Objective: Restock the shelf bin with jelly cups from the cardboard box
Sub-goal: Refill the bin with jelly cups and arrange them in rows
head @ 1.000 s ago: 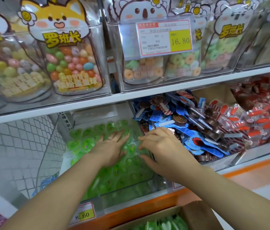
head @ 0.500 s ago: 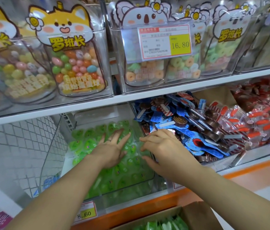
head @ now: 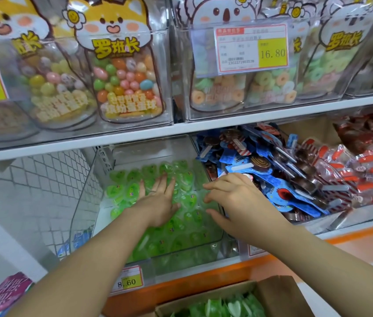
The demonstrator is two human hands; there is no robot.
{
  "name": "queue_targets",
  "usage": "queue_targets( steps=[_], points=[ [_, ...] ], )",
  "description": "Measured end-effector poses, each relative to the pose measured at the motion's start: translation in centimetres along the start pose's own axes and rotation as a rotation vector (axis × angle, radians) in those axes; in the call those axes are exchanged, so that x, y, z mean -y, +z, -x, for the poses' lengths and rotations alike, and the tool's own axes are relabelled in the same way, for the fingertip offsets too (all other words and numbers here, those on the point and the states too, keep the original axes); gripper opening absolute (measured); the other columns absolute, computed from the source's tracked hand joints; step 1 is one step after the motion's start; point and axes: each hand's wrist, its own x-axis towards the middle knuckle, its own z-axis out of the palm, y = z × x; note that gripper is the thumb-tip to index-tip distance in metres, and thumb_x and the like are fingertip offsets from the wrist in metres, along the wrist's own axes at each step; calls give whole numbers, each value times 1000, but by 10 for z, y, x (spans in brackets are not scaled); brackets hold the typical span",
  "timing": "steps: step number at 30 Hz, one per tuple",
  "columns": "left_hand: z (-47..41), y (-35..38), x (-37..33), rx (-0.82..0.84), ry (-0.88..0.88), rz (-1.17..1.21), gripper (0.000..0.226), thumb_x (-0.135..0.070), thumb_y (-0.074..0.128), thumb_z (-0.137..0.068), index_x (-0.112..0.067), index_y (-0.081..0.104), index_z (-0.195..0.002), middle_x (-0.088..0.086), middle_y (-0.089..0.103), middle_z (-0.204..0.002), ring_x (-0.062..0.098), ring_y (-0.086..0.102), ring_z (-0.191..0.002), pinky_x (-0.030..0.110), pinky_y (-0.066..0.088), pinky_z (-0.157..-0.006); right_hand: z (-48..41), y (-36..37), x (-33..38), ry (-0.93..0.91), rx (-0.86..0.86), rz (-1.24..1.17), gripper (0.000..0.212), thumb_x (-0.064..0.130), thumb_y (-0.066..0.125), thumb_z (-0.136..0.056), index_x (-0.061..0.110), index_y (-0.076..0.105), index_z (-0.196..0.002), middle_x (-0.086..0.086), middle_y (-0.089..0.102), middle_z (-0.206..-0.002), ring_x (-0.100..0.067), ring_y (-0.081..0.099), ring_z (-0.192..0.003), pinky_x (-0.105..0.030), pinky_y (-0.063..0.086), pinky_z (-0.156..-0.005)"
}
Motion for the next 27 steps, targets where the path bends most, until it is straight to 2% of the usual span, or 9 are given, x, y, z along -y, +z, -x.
queue_targets(
  steps=[3, 6, 13, 22, 25, 27],
  points=[
    [4, -1, 2, 6, -49, 12, 75, -52, 23, -99, -17, -24, -146, 14, -36, -148, 25, -26, -141, 55, -18, -111, 0, -1, 0, -1, 9, 4, 20, 23, 81, -66, 17, 72, -83, 2, 71, -99, -24, 64, -90, -37, 45, -89],
    [8, 1, 6, 33, -112, 25, 77, -54, 21, -98, -14, -24, -146, 15, -34, -150, 25, -24, -142, 55, -19, -110, -1, -1, 0, 8, 21, 5, 20, 23, 80, -67, 17, 71, -84, 1, 70, -99, -24, 63, -90, -37, 45, -89],
    [7, 3, 21, 40, -71, 72, 77, -58, 20, -97, -15, -19, -148, 9, -27, -154, 19, -20, -144, 53, -21, -110, -2, -2, 2, 12, 53, 16, 19, 23, 81, -66, 18, 71, -81, 2, 70, -98, -24, 63, -89, -37, 47, -87],
    [20, -8, 22, -11, -42, 118, 74, -52, 23, -99, -12, -13, -150, 7, -21, -156, 19, -11, -146, 52, -15, -113, -5, -12, 10, 38, 121, 83, 24, 26, 85, -59, 20, 72, -77, 1, 72, -98, -24, 65, -86, -38, 50, -82],
    [45, -23, 23, -142, 21, 140, 66, -42, 32, -100, -13, 3, -152, 6, -3, -160, 18, 2, -147, 47, -5, -117, -11, -18, 18, 25, 94, 102, 19, 26, 80, -63, 20, 71, -78, 2, 71, -97, -24, 64, -87, -37, 50, -81],
    [70, -31, 30, -316, 89, 155, 54, -36, 39, -99, -19, 24, -149, 0, 23, -156, 19, 27, -141, 39, 17, -117, -22, -19, 30, 6, 95, 90, 15, 29, 68, -67, 20, 70, -79, 4, 70, -91, -24, 63, -85, -36, 50, -79]
  ],
)
